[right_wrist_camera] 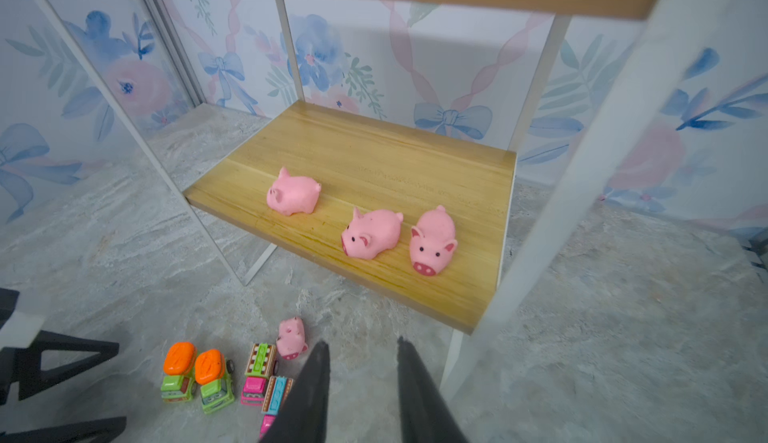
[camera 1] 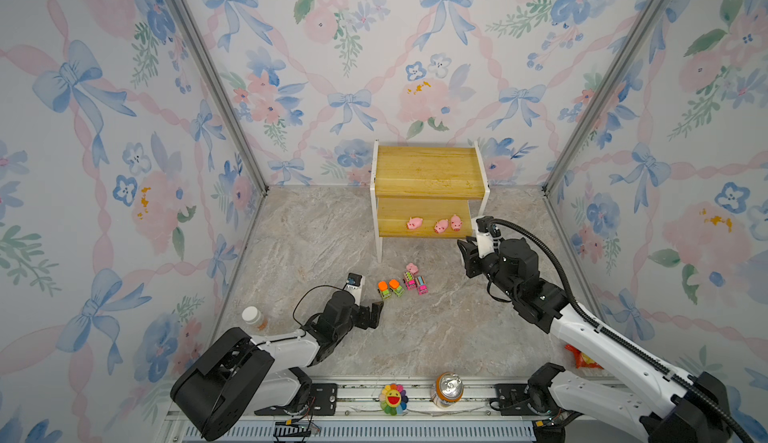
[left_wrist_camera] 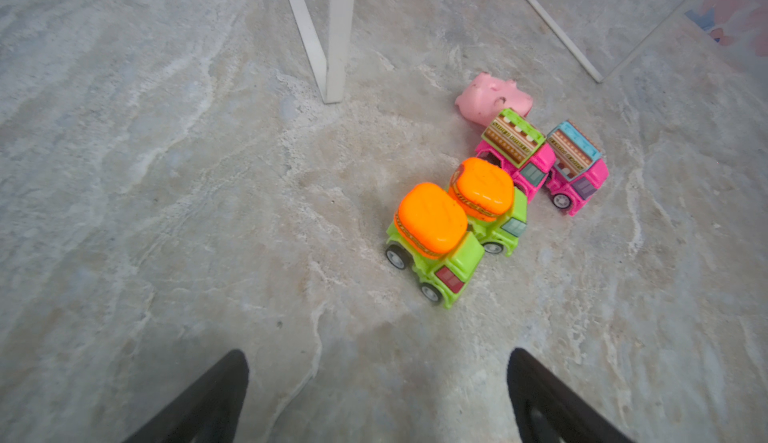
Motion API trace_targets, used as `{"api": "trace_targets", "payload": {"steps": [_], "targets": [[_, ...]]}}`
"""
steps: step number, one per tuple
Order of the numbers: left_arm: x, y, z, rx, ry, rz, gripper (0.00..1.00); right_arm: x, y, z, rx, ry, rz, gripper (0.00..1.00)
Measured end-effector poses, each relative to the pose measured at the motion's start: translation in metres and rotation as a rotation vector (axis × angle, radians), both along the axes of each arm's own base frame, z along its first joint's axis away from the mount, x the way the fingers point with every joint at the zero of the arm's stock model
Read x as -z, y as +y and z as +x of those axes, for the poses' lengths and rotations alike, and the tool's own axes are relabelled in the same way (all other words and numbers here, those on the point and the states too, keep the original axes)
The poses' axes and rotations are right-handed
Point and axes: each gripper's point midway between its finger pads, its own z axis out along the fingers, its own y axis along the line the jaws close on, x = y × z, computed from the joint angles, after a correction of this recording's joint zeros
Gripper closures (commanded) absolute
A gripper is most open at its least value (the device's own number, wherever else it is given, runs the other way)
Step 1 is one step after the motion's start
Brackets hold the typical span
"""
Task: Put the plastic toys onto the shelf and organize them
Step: 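Move the right gripper down toward the last pink pig by the trucks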
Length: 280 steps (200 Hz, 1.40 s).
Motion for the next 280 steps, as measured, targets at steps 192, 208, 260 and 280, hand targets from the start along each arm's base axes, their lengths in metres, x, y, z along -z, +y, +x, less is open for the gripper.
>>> {"api": "trace_targets", "payload": {"steps": [192, 208, 260, 280], "targets": [[-0.036, 0.002, 0.004, -0.004, -0.13, -0.04, 0.02, 0.071, 0.119, 0.032, -0.158, 0.023, 0.285, 0.81], [-0.038, 0.003, 0.004, -0.002, -0.139, -0.037, 0.02, 0.06, 0.126, 0.038, -0.168, -0.012, 0.315, 0.8], [-0.038, 0.003, 0.004, -0.001, -0.144, -0.027, 0.02, 0.053, 0.136, 0.046, -0.169, -0.023, 0.3, 0.62], [-0.035, 0.004, 0.005, -0.006, -0.138, -0.019, 0.02, 0.065, 0.135, 0.043, -0.146, 0.004, 0.251, 0.6]]}}
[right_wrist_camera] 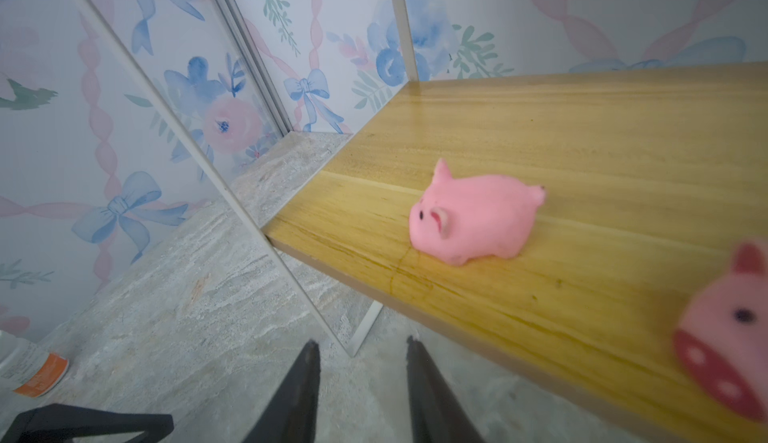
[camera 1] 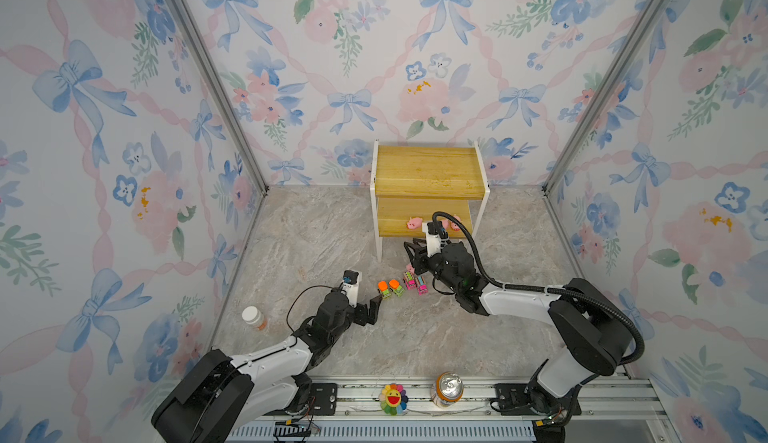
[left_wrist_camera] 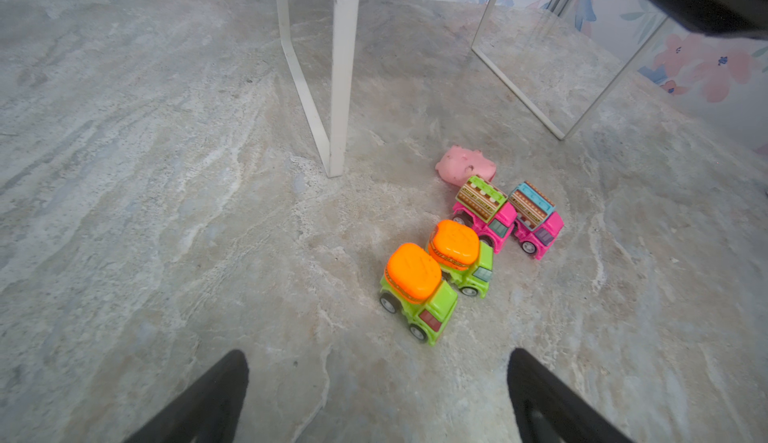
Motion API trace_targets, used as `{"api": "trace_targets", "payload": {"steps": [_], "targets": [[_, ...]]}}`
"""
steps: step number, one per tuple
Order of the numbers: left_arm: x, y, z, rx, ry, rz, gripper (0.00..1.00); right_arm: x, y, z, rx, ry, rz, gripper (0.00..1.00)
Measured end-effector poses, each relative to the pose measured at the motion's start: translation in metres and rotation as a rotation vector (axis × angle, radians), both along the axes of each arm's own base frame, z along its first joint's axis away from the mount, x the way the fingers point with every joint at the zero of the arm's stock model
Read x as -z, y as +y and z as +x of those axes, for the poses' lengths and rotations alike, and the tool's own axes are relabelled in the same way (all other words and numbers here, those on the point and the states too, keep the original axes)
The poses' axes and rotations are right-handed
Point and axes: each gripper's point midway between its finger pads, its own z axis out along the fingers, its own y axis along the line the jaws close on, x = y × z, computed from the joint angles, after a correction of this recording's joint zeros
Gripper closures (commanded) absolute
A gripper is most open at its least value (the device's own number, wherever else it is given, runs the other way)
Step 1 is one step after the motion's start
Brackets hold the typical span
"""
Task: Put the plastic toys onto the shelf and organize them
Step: 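Move the right gripper down toward the last pink pig by the trucks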
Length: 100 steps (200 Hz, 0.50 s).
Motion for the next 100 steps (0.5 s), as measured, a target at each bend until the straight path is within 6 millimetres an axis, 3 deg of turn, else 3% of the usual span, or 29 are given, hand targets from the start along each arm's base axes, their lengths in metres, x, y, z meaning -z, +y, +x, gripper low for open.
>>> {"api": "trace_targets", "payload": {"steps": [34, 74, 100], "targets": [[0.005, 0.0, -0.001, 0.0, 0.013, 0.01, 0.02, 0.022, -0.008, -0.006, 0.035, 0.019, -0.083, 0.63], [0.005, 0.001, -0.001, 0.0, 0.014, 0.011, 0.02, 0.069, -0.035, -0.02, 0.077, 0.089, -0.192, 0.67], [0.005, 0.001, -0.001, 0.0, 0.014, 0.011, 0.02, 0.083, -0.049, -0.022, 0.113, 0.113, -0.235, 0.67]]}}
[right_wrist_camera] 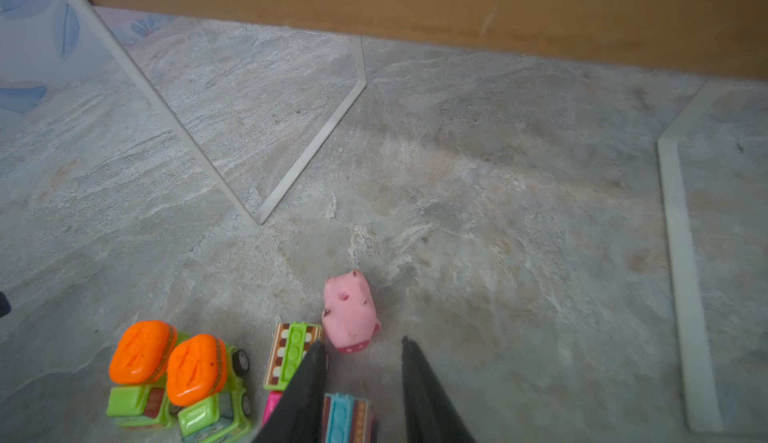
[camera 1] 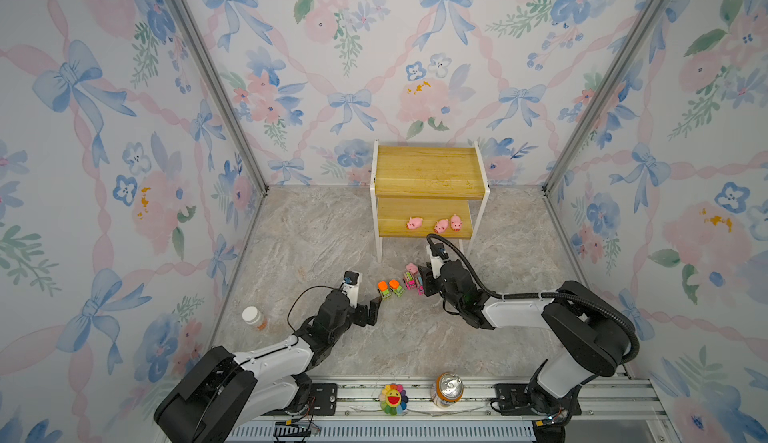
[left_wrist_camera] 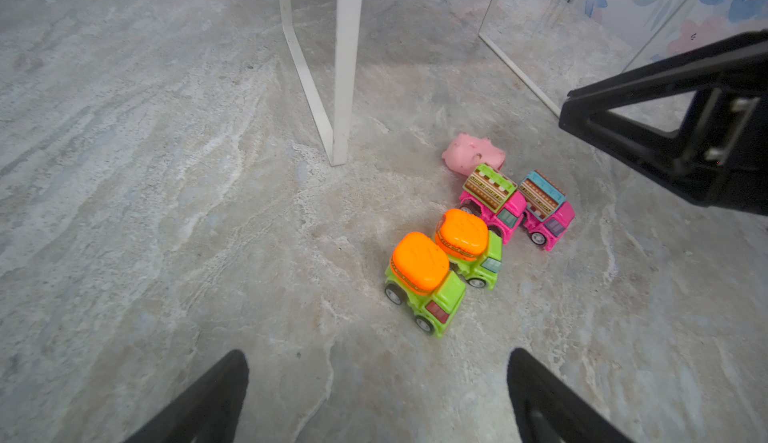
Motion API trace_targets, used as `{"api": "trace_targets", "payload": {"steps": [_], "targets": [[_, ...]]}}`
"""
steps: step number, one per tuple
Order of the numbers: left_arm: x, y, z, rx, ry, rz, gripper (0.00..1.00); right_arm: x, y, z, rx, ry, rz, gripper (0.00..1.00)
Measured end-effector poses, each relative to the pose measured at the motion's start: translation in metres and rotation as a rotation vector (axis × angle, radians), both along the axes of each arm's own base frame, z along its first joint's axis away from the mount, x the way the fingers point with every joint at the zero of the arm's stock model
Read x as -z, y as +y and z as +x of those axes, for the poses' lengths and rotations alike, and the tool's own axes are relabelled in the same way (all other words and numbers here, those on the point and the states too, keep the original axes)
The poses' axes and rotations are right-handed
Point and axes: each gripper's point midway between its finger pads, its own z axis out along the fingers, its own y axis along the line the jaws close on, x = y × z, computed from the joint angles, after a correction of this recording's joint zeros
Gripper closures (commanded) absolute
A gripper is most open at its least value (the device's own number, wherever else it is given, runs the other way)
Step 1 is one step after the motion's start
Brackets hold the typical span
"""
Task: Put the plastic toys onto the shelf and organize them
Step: 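Move the right gripper down toward the last pink pig by the trucks, then lower the right gripper around the pink pig and close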
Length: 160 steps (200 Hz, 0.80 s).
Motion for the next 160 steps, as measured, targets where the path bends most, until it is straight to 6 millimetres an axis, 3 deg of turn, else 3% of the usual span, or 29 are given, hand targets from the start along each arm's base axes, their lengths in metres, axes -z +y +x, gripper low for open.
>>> {"api": "trace_targets", "payload": {"steps": [92, 160], "targets": [[0.007, 0.001, -0.001, 0.0, 0.019, 0.014, 0.02, 0.024, -0.046, 0.009, 0.146, 0.029, -0.132, 0.66], [0.014, 0.001, -0.001, 0.0, 0.042, 0.031, 0.02, 0.058, -0.045, 0.012, 0.133, 0.093, -0.227, 0.67]]}}
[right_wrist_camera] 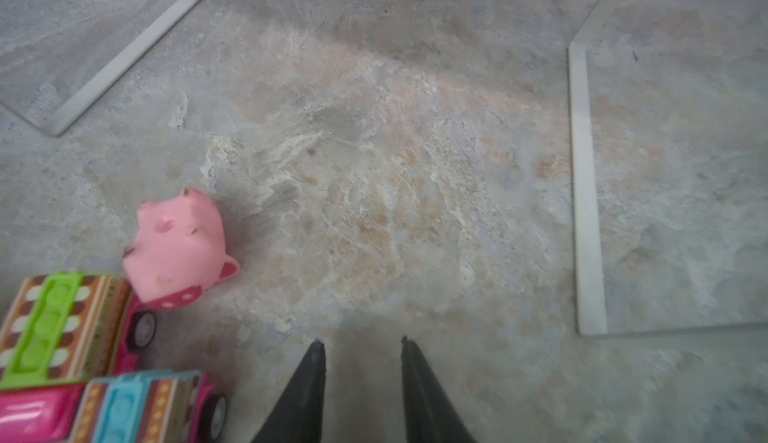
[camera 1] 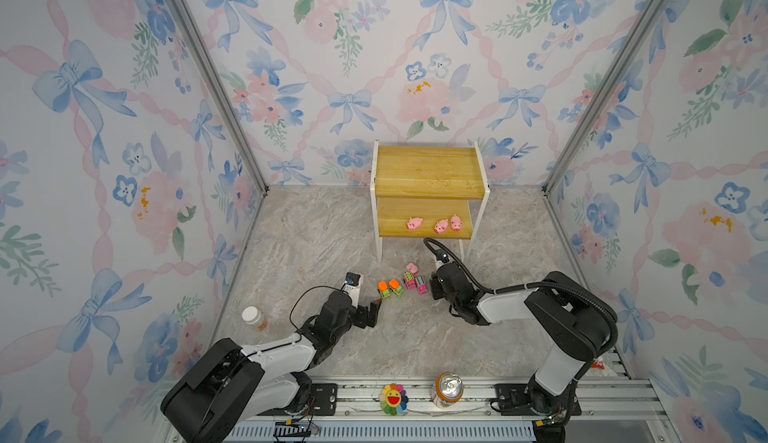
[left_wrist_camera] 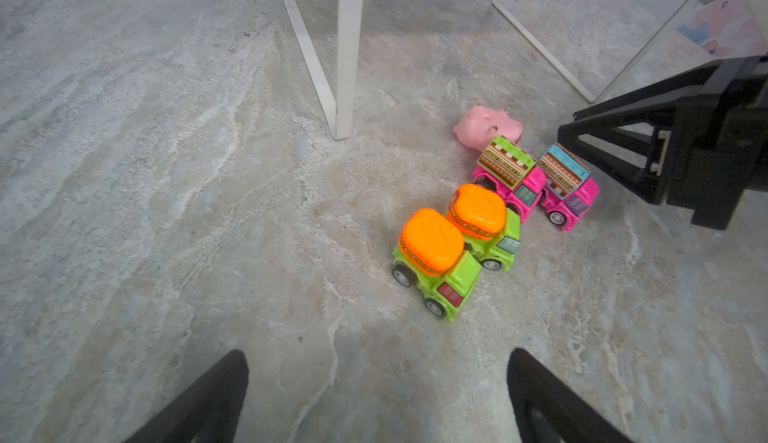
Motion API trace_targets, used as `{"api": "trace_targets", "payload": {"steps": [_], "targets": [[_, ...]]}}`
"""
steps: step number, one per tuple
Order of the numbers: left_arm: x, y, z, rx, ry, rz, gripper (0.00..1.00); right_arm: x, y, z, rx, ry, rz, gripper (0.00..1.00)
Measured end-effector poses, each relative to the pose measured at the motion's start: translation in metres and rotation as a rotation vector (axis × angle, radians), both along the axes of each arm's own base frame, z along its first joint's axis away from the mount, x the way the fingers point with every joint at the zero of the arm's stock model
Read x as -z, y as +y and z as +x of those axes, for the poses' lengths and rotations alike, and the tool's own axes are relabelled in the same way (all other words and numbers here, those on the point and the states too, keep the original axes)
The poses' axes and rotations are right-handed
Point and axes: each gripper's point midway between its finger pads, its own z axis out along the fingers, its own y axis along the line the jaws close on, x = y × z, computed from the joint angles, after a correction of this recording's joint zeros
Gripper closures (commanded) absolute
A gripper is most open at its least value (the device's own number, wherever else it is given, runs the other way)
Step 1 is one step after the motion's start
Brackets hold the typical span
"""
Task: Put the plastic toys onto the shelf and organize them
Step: 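Lower the right gripper around the pink pig and close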
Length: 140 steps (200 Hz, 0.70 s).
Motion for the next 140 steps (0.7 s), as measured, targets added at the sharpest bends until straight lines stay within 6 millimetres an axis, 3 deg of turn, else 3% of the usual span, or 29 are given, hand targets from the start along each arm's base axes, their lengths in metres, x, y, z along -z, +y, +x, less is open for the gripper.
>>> {"api": "trace_targets", "payload": {"steps": [140], "targets": [[-0.001, 0.001, 0.001, -0.008, -0.004, 0.003, 0.02, 0.01, 0.053, -0.01, -0.21, 0.023, 0.092, 0.69]]}}
